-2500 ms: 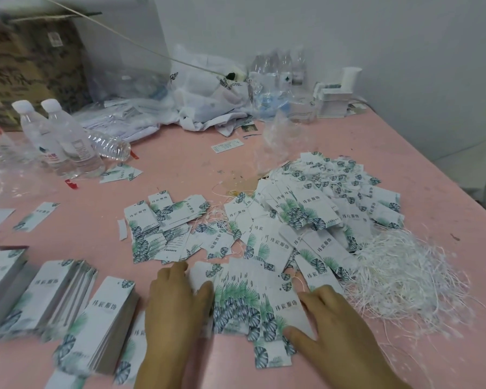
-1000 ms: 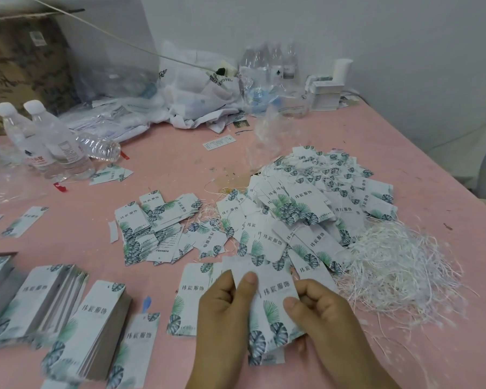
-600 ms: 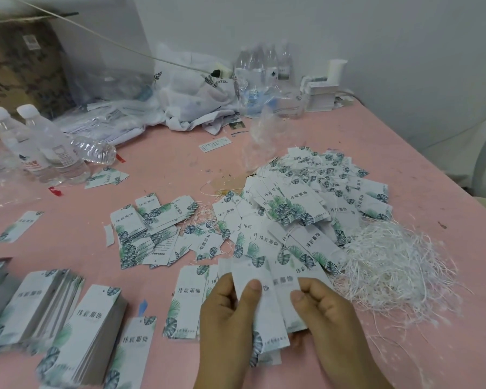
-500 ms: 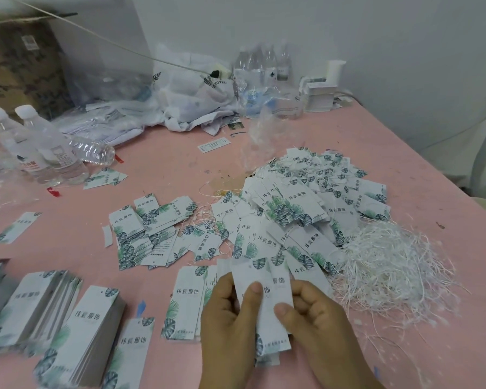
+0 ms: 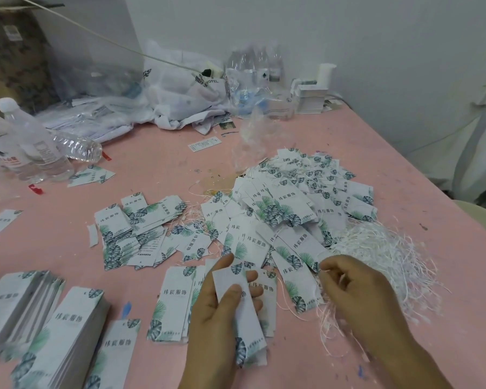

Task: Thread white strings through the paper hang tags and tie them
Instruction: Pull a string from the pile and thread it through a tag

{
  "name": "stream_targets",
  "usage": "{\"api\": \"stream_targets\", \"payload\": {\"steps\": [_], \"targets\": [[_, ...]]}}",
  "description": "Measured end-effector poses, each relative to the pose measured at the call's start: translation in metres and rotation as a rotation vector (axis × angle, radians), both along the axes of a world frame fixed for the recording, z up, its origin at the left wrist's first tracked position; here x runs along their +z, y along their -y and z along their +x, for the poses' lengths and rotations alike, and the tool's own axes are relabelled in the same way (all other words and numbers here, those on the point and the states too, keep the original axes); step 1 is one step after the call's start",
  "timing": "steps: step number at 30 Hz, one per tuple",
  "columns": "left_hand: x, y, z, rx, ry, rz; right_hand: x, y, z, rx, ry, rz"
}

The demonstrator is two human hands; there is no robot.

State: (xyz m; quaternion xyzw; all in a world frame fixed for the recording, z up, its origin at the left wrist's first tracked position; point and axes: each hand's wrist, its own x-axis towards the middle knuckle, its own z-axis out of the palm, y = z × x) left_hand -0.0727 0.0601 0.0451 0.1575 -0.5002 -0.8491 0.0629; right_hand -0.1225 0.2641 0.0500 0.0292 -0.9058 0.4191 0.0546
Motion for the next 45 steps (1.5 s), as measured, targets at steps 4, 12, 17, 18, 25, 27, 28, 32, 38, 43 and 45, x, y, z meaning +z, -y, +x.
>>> {"api": "stream_targets", "payload": {"steps": [4, 12, 17, 18, 25, 27, 28, 32, 38, 43, 45], "targets": [[0.002, 0.0, 0.001, -0.027, -0.03, -0.027, -0.004, -0.009, -0.006, 0.069, 0.074, 0.33], [0.001, -0.002, 0.001, -0.104, -0.053, -0.021, -0.009, -0.007, -0.007, 0.099, 0.027, 0.377], [0.001, -0.004, 0.0, -0.125, -0.026, 0.05, 0.003, -0.009, -0.006, 0.024, -0.078, -0.012], [0.001, -0.004, 0.0, -0.13, -0.021, 0.075, 0.006, -0.009, -0.005, 0.0, -0.079, -0.126], [-0.001, -0.002, 0.0, -0.258, 0.006, 0.16, 0.019, 0.007, 0.0, 0.056, -0.005, -0.642], [-0.002, -0.002, 0.0, -0.314, -0.013, 0.098, 0.018, 0.016, 0.005, 0.104, 0.063, -0.667], [-0.002, -0.002, 0.0, -0.334, -0.027, 0.036, 0.017, 0.02, 0.007, 0.126, 0.082, -0.663], [-0.005, -0.006, 0.005, -0.329, -0.069, -0.161, 0.014, 0.033, 0.017, 0.19, 0.102, -0.579], [-0.008, -0.011, 0.009, -0.25, -0.122, -0.325, 0.014, 0.038, 0.022, 0.312, 0.056, -0.4], [-0.009, -0.011, 0.01, -0.219, -0.139, -0.388, 0.017, 0.038, 0.022, 0.296, 0.068, -0.391], [-0.008, -0.011, 0.01, -0.223, -0.14, -0.38, 0.018, 0.038, 0.022, 0.287, 0.083, -0.388]]}}
